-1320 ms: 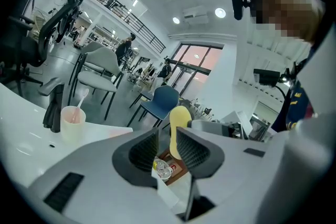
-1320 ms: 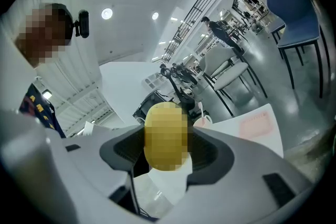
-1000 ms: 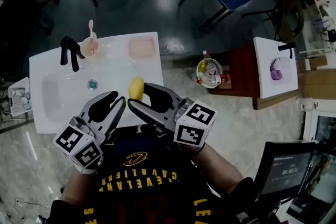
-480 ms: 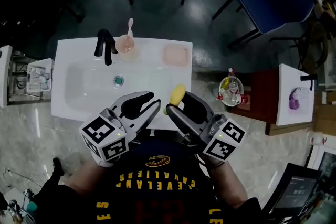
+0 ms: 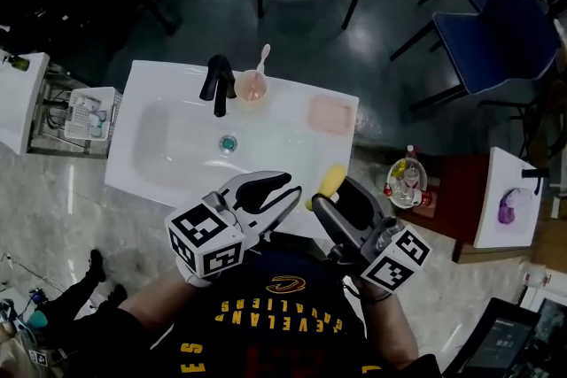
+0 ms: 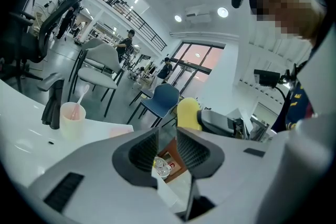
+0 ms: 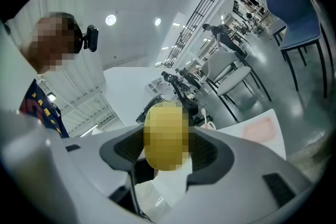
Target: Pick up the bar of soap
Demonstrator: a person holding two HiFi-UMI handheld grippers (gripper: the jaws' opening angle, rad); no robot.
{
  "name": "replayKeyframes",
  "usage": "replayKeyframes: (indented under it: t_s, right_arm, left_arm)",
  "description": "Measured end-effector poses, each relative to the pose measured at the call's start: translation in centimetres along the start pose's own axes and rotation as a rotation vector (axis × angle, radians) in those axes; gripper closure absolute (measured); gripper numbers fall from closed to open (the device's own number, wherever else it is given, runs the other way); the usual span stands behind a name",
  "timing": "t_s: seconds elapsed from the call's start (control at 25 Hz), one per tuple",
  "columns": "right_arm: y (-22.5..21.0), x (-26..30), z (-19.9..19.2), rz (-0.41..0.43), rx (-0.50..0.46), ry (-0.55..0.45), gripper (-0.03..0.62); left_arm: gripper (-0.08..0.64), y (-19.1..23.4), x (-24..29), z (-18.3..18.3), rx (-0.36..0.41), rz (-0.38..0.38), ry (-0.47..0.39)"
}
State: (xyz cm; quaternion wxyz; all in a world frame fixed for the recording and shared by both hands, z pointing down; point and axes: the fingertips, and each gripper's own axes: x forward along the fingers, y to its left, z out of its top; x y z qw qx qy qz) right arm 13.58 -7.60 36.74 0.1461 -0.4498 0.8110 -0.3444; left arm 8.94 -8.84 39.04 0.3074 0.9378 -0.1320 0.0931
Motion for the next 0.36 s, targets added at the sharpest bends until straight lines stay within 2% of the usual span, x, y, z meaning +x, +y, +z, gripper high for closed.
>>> replayKeyframes:
  t_s: [0.36]
  right_arm:
    - [-0.24,0.45,-0.11,-0.009,-0.002,0.008,0.325]
  left_arm:
    - [0.445,0.52,-0.35,-0.03,-0.013,0.005,-0.002]
